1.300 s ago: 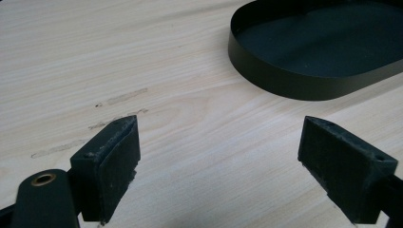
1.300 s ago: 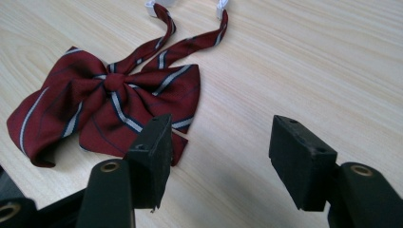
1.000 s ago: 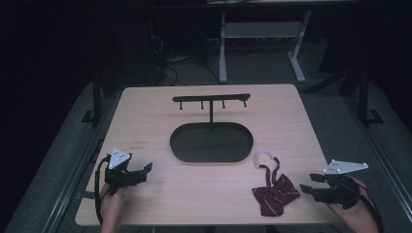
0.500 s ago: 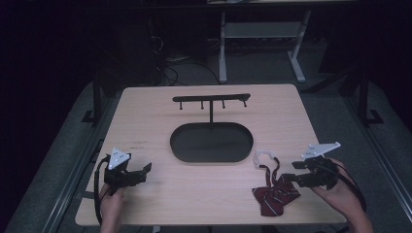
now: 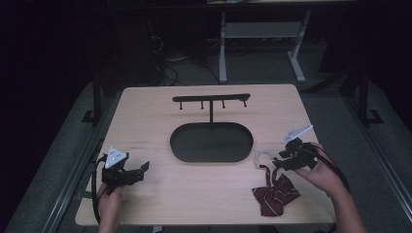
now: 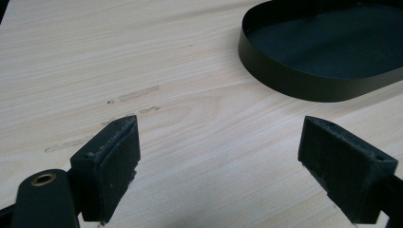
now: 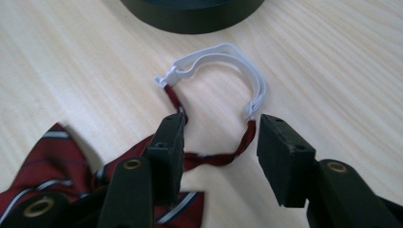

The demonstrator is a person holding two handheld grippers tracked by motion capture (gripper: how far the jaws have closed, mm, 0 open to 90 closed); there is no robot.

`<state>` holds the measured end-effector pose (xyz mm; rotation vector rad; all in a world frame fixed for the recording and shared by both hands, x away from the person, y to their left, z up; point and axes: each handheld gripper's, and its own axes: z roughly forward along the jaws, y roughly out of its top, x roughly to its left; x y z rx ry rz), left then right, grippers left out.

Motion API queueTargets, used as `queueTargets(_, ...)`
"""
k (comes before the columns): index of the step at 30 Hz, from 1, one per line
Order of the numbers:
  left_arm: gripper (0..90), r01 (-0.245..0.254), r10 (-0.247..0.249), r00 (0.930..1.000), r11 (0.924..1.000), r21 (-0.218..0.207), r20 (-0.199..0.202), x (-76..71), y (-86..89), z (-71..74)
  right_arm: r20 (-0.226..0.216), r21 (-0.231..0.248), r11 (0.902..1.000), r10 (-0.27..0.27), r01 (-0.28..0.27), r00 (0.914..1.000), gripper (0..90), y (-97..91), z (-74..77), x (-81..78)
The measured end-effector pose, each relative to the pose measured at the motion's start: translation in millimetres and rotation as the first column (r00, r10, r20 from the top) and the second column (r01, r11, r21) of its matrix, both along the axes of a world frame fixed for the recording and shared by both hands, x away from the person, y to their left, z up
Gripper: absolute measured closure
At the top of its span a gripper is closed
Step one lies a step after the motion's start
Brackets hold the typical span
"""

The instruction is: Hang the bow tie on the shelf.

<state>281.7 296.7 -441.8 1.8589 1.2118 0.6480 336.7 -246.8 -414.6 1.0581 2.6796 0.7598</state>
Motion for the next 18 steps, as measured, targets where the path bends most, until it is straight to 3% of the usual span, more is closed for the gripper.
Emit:
queueTargets(13,13.5,0.001,-0.001,1.0,0.9999,-0.011,0.004,-1.5,-0.3,2.0,-0.043,-0.105,0.9941,-0.032,0.027,0.9986,58.9,18.9,-17.8,35.5)
queueTargets(18,13.5,0.007,-0.007,1.0,1.0,-0.006,0.002,-1.9,-2.1,1.7,-0.052,-0.17,0.9841,-0.063,0.053,0.9967,64.3,22.0,-26.7,40.2)
